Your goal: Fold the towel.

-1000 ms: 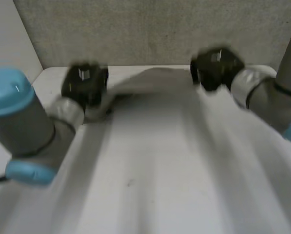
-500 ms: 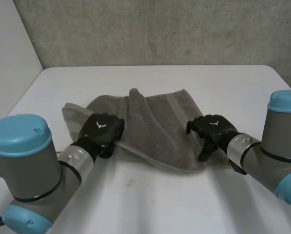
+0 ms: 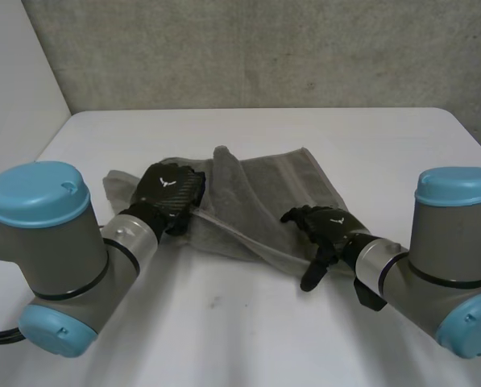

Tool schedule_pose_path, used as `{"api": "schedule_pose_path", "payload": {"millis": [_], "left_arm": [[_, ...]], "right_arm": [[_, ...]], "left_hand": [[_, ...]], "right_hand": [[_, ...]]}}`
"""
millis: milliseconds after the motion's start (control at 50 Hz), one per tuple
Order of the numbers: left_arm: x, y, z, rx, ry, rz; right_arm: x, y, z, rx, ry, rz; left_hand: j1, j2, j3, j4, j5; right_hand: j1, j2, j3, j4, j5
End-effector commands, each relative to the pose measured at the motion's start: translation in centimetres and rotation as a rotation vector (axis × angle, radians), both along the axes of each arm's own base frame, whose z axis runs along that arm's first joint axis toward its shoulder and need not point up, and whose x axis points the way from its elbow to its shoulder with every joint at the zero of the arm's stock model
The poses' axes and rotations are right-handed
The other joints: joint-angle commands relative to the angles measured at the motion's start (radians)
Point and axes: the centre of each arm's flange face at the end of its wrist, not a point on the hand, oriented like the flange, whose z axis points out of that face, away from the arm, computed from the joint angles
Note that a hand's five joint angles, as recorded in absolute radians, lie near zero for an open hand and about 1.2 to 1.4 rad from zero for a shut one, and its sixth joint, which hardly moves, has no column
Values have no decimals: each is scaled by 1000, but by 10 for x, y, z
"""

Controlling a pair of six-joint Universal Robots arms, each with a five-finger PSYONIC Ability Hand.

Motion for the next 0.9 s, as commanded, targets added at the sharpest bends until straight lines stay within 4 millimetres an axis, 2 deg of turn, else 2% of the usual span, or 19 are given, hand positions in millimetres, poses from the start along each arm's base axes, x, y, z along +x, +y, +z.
{"api": "schedule_pose_path", "payload": {"millis": [20, 80, 140, 180, 240, 340, 460, 620, 660, 680, 720, 740, 760, 780, 800, 820, 840, 880, 900], "left_arm": [[6, -9, 1, -2, 3, 32], [8, -11, 0, 0, 2, 40], [11, -13, 0, 3, 2, 51], [14, -14, -2, 11, -2, 58], [15, -14, -3, 14, -4, 60], [17, -9, -8, 33, -14, 57], [15, -6, -8, 36, -15, 50], [14, -1, 1, 33, -13, 42], [16, 3, 24, 0, 3, 40], [16, 3, 24, 0, 3, 40], [18, 11, 59, -45, 31, 34], [18, 11, 59, -45, 31, 34], [19, 15, 77, -64, 47, 32], [19, 15, 77, -64, 47, 32], [21, 19, 98, -85, 71, 31], [23, 25, 120, -107, 96, 31], [23, 25, 120, -107, 97, 31], [30, 38, 165, -153, 140, 28], [31, 38, 165, -154, 140, 28]], "right_arm": [[-3, -11, -10, -33, 7, -20], [-4, -13, -10, -47, 11, -22], [-17, -24, -9, -74, 33, -56], [-36, -36, -8, -94, 65, -99], [-44, -40, -6, -108, 77, -112], [-52, -46, 2, -174, 91, -121], [-51, -46, 12, -212, 85, -114], [-45, -45, 48, -302, 27, -46], [-44, -45, 73, -348, 24, -27], [-44, -45, 73, -348, 24, -27], [-47, -42, 109, -374, 31, -23], [-47, -42, 110, -374, 31, -23], [-48, -39, 132, -396, 39, -19], [-48, -36, 154, -426, 53, -11], [-48, -36, 154, -427, 53, -11], [-49, -32, 175, -463, 76, -1], [-49, -32, 175, -463, 76, -1], [-52, -24, 217, -562, 141, 11], [-52, -24, 218, -563, 141, 11]], "left_hand": [[239, 179, 181, 179, 211], [239, 179, 181, 179, 211], [239, 179, 181, 179, 211], [239, 179, 181, 179, 211], [239, 179, 181, 179, 211], [239, 179, 181, 179, 211], [239, 179, 181, 179, 211], [239, 179, 181, 179, 211], [239, 179, 181, 179, 211], [239, 179, 181, 179, 211], [239, 179, 181, 179, 211], [239, 179, 181, 179, 211], [239, 179, 181, 179, 211], [239, 179, 181, 179, 211], [239, 179, 181, 179, 211], [239, 179, 181, 179, 211], [239, 179, 181, 179, 211], [239, 179, 181, 179, 211], [239, 179, 181, 179, 211]], "right_hand": [[268, 298, 301, 304, 285], [348, 378, 381, 384, 365], [492, 522, 525, 528, 509], [650, 680, 683, 686, 667], [742, 772, 775, 778, 759], [1148, 1178, 1181, 1184, 1166], [1175, 1205, 1208, 1211, 1192], [1175, 1205, 1208, 1211, 1192], [1175, 1205, 1208, 1211, 1192], [1175, 1205, 1208, 1211, 1192], [1175, 1205, 1208, 1211, 1192], [1175, 1205, 1208, 1211, 1192], [1175, 1205, 1208, 1211, 1192], [1175, 1205, 1208, 1211, 1192], [1175, 1205, 1208, 1211, 1192], [1175, 1205, 1208, 1211, 1192], [1175, 1205, 1208, 1211, 1192], [1175, 1205, 1208, 1211, 1192], [1175, 1205, 1208, 1211, 1192]]}}
